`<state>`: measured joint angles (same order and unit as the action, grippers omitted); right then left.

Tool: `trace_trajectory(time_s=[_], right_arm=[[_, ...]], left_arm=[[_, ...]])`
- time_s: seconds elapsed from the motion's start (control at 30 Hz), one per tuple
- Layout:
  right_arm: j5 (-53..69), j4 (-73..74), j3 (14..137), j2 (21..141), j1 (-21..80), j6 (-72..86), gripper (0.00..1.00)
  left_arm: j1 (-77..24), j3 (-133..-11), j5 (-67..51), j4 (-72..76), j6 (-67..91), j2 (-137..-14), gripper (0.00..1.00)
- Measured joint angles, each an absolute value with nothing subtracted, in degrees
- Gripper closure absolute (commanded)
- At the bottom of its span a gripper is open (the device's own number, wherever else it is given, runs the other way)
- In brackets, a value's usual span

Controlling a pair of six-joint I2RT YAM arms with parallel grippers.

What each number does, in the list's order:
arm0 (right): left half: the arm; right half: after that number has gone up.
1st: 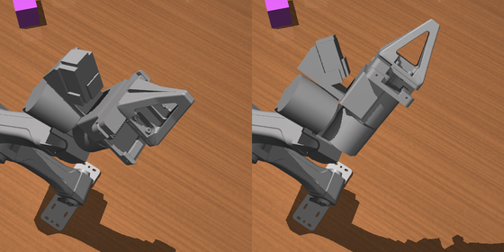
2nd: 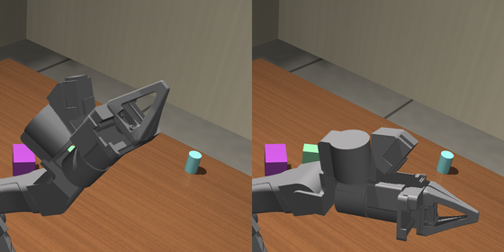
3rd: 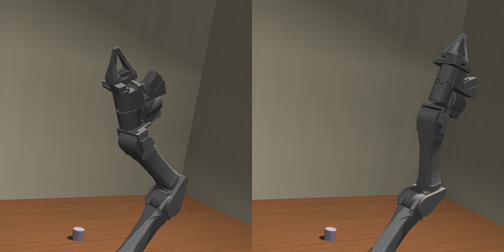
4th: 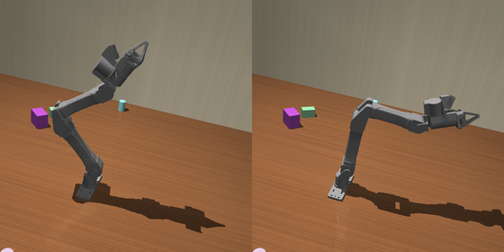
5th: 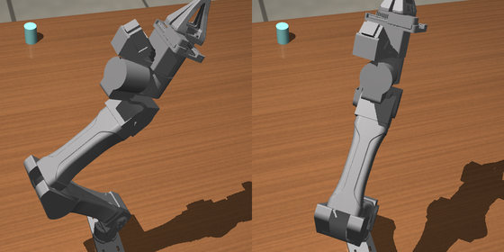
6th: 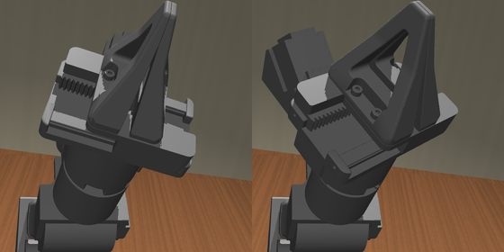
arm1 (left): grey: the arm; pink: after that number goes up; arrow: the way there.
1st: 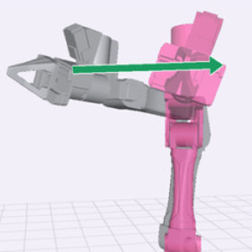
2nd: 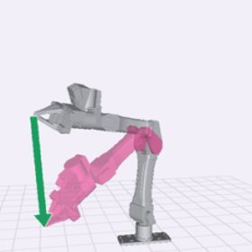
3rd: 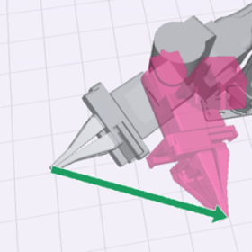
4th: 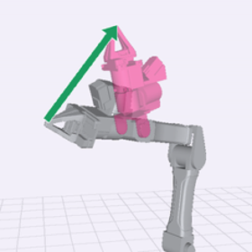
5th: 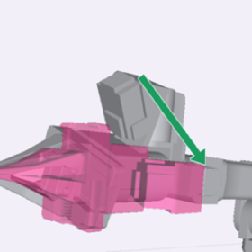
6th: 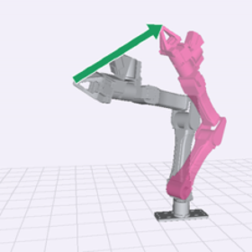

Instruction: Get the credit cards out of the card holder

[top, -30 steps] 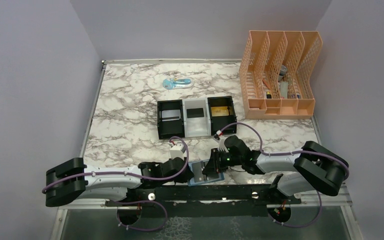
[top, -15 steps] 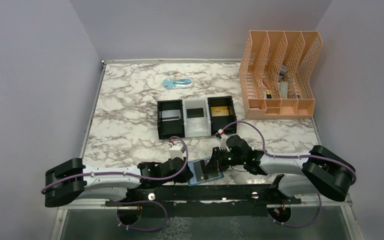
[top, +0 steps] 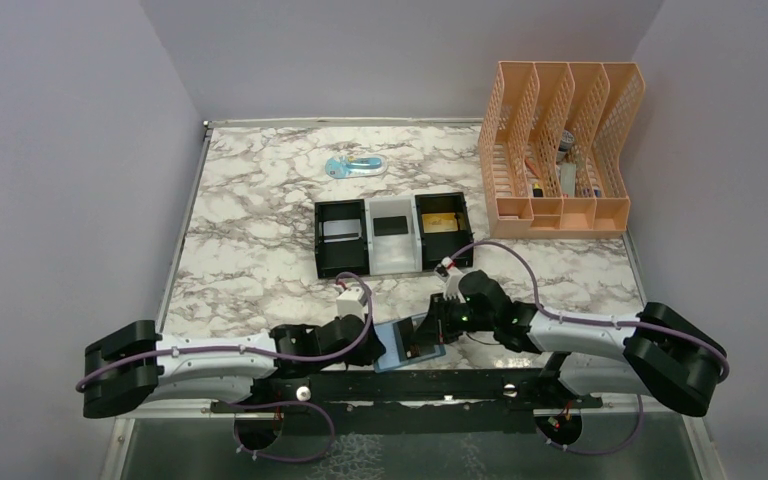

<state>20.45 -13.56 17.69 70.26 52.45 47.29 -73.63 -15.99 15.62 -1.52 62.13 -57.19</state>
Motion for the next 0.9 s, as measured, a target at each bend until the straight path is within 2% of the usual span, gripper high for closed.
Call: trace_trajectory(time_s=[0.1, 0.27, 0.37, 0.57, 0.73, 0.9], right_arm=[[19.97, -13.65, 17.17, 68.62, 52.45, 47.35, 0.92], [19.97, -14.61, 17.04, 70.54, 52.45, 48.01, 0.93], [19.97, -15.81, 16.99, 72.82, 52.45, 48.82, 0.93], [19.09, -17.61, 16.56, 73.49, 52.45, 50.98, 0.92], [17.82, -18.79, 15.2, 72.51, 52.45, 52.8, 0.92], [17.39, -18.94, 15.2, 72.23, 52.45, 53.36, 0.92]], left_arm=[[-73.63, -16.25, 15.53, -2.17, 60.58, -54.24, 0.68], [-73.63, -19.4, 15.51, -1.3, 57.87, -49.43, 0.67], [-73.63, -19.51, 15.35, 1.43, 57.36, -49.84, 0.74], [-73.63, -18.94, 14.66, 5.17, 58.43, -58.33, 0.87], [-73.63, -18.83, 14.81, 6.5, 59.72, -64.07, 0.94], [-73.63, -18.92, 16.23, 6.31, 60.34, -66.5, 0.96]])
